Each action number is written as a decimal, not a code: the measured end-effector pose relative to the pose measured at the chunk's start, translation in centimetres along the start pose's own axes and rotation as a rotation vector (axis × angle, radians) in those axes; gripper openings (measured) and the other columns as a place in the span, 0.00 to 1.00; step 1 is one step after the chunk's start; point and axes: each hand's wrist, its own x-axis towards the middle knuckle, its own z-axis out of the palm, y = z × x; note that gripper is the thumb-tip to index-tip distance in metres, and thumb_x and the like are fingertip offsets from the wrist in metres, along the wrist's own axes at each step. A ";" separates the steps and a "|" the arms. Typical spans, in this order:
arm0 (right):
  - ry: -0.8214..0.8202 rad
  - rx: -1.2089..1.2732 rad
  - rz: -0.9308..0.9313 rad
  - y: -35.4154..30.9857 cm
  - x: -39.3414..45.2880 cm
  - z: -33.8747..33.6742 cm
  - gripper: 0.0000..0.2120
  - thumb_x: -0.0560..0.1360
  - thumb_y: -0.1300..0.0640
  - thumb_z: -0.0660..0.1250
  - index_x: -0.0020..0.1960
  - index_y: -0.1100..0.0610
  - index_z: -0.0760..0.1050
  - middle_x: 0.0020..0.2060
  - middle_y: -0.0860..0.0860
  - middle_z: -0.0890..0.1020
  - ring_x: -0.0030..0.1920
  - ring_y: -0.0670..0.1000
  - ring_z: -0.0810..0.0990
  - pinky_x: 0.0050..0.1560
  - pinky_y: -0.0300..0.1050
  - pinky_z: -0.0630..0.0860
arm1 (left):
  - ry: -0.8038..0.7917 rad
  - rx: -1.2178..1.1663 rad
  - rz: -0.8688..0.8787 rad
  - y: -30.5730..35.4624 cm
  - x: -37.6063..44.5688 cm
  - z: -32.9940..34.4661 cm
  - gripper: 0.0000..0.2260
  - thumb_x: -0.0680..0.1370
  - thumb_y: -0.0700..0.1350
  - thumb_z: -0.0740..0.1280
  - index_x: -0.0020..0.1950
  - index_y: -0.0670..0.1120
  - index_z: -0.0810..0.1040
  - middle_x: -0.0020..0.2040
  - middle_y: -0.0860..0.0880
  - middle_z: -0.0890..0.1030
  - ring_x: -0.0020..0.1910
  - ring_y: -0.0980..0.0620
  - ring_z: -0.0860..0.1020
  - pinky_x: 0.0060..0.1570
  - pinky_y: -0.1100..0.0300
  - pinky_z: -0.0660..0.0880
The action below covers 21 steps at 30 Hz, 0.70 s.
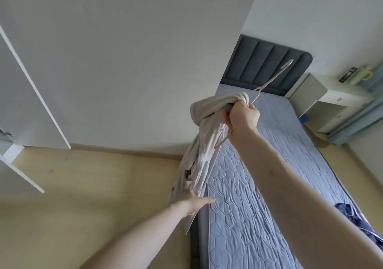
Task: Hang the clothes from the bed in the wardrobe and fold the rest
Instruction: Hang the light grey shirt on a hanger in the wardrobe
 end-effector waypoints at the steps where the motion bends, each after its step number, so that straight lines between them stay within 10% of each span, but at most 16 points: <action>1: 0.005 0.014 -0.003 -0.3 0.2 0.1 0.10 0.76 0.67 0.57 0.41 0.56 0.72 0.34 0.51 0.76 0.33 0.48 0.77 0.33 0.40 0.81 | 0.093 -0.011 -0.006 0.8 0.6 -0.5 0.56 0.65 0.78 0.68 0.84 0.49 0.54 0.78 0.41 0.69 0.68 0.43 0.78 0.67 0.50 0.75; 5: 0.038 -0.028 -0.036 -1.6 2.3 -1.5 0.09 0.76 0.66 0.59 0.43 0.56 0.74 0.37 0.52 0.79 0.36 0.48 0.80 0.33 0.39 0.81 | 0.495 -0.010 0.029 1.2 2.8 -3.4 0.33 0.77 0.73 0.56 0.66 0.50 0.79 0.61 0.44 0.84 0.60 0.41 0.82 0.63 0.49 0.76; 10: 0.165 -0.168 -0.034 -2.5 7.1 -6.6 0.07 0.78 0.62 0.63 0.43 0.53 0.74 0.38 0.51 0.81 0.34 0.47 0.82 0.39 0.43 0.84 | 0.653 -0.119 0.304 0.0 2.4 -11.1 0.07 0.81 0.44 0.64 0.50 0.46 0.81 0.52 0.42 0.86 0.52 0.41 0.84 0.48 0.55 0.78; 15: 0.081 -0.506 -0.004 -0.6 10.3 -10.8 0.08 0.69 0.60 0.75 0.45 0.60 0.79 0.35 0.53 0.81 0.34 0.51 0.80 0.34 0.45 0.79 | 0.803 0.115 0.527 4.8 -3.5 -21.0 0.04 0.69 0.44 0.58 0.36 0.47 0.71 0.31 0.51 0.78 0.35 0.43 0.77 0.34 0.52 0.70; 21: -0.083 -0.890 -0.045 3.5 7.5 -10.4 0.10 0.61 0.61 0.74 0.39 0.59 0.76 0.29 0.53 0.79 0.32 0.55 0.80 0.36 0.49 0.77 | 0.802 0.436 0.780 15.8 -12.5 -25.1 0.07 0.70 0.39 0.60 0.32 0.43 0.68 0.28 0.48 0.64 0.32 0.50 0.61 0.32 0.53 0.62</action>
